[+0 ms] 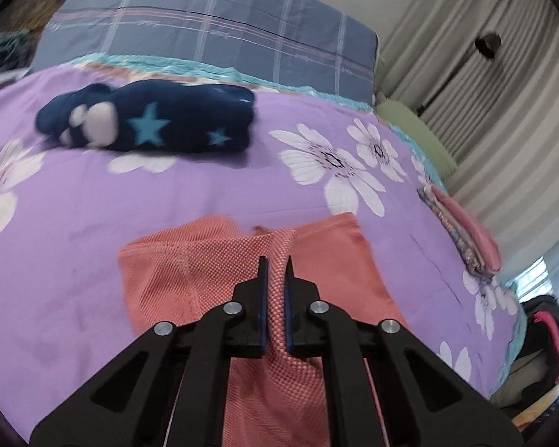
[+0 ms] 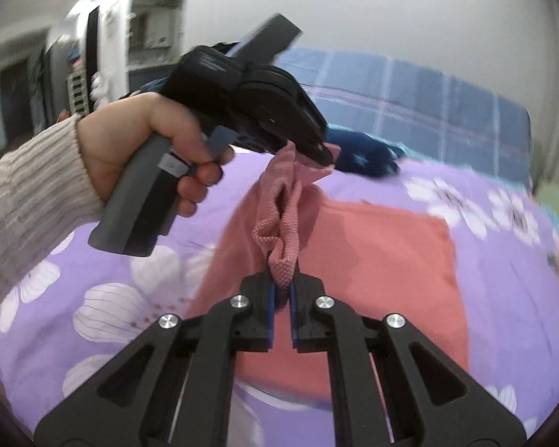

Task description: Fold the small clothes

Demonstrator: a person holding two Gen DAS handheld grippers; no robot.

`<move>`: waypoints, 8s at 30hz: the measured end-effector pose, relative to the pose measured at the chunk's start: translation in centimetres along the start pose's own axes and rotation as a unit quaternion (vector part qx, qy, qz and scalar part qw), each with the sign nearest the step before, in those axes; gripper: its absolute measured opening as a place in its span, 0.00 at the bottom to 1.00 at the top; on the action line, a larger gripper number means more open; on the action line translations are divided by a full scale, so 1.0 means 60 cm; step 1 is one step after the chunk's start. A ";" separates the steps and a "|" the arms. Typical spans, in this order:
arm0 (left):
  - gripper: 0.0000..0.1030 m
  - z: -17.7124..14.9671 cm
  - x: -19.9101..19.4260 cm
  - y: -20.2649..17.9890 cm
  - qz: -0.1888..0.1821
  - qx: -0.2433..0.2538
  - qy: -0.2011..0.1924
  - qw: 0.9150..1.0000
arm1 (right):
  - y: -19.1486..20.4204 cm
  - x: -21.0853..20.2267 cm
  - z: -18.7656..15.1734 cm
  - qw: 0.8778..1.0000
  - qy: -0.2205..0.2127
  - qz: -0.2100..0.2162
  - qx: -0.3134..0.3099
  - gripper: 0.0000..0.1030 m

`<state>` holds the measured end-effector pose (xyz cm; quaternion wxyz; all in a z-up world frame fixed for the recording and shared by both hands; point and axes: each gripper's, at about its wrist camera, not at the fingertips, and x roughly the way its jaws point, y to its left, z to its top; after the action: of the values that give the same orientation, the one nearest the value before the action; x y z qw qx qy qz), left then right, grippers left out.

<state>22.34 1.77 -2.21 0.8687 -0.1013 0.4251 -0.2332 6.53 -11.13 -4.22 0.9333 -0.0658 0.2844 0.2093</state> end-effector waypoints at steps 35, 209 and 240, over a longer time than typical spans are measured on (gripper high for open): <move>0.64 -0.290 -0.018 -0.244 0.051 0.242 0.046 0.968 | -0.327 0.006 -0.017 0.962 0.110 0.113 0.222 0.25; 0.06 -0.345 -0.083 -0.162 0.108 0.195 0.003 0.975 | -0.290 0.005 -0.099 0.965 0.209 0.014 0.160 0.06; 0.26 -0.206 -0.008 -0.163 0.032 0.152 0.002 0.988 | -0.325 0.077 0.010 0.969 0.148 0.079 0.179 0.07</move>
<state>9.21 -6.25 -5.83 0.8803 0.0459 0.3891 -0.2674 18.64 -27.01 -6.24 0.8577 0.0949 0.4566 0.2164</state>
